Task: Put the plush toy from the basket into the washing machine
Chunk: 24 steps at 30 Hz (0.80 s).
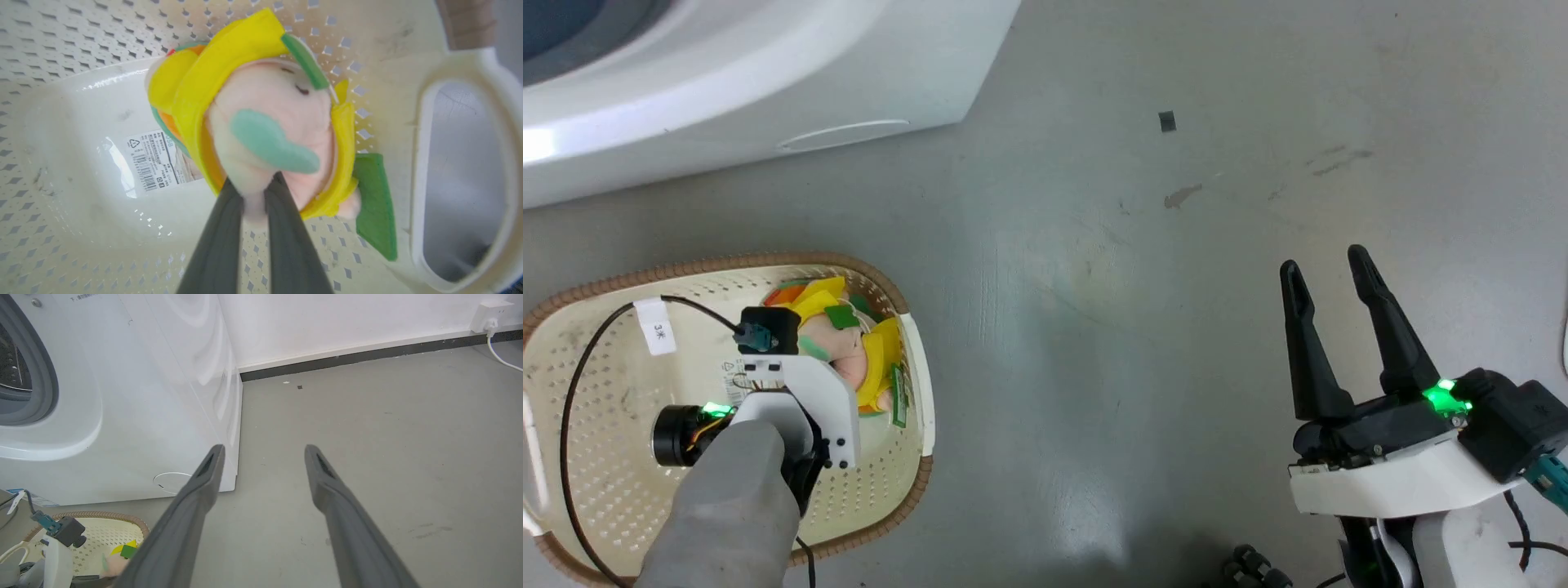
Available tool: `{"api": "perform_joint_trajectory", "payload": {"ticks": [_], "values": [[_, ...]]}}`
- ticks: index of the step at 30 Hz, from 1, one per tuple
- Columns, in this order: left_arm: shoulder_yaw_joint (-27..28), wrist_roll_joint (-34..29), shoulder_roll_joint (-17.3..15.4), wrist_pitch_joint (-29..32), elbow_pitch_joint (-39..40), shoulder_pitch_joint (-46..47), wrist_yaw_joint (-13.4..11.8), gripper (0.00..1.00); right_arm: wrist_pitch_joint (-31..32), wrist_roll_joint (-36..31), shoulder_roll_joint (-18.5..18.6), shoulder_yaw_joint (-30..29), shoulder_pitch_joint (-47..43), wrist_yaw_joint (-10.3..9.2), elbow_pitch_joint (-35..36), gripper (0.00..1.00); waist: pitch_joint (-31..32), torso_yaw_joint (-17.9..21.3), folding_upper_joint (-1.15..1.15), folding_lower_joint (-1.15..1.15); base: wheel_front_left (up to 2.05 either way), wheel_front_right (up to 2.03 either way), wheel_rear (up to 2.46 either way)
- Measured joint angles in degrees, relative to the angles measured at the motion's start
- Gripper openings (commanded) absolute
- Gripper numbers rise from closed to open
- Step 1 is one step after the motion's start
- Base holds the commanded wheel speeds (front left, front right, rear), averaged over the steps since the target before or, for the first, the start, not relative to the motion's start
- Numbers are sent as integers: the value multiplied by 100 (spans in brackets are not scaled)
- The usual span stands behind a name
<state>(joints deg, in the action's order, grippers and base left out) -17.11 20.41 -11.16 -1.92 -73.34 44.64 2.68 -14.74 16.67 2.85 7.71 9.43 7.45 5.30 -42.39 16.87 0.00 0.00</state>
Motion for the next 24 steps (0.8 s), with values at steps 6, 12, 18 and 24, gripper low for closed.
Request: {"api": "perform_joint_trajectory", "payload": {"ticks": [6, 12, 18, 24], "values": [[-49, 48, 80, -248, -35, -254, 7, 0, 0, -24, 0, -197, -7, 0, -168, 100, 375, -63, 0, 0, 0, 0, 0], [-162, 43, 272, -619, -54, -653, 122, 0, -1, -45, 0, -376, -108, 0, -374, 100, 942, -199, 0, 0, 0, 0, 0], [-285, 43, 464, -967, -52, -1081, 257, 0, -1, -143, 1, -454, -326, 0, -500, 100, 1574, -434, 0, -1, 0, 0, 0], [-303, 127, 516, -1220, 166, -1465, 366, 0, -1, -260, 1, -477, -572, -1, -571, 100, 2147, -753, 0, -1, 0, 0, 0]]}}
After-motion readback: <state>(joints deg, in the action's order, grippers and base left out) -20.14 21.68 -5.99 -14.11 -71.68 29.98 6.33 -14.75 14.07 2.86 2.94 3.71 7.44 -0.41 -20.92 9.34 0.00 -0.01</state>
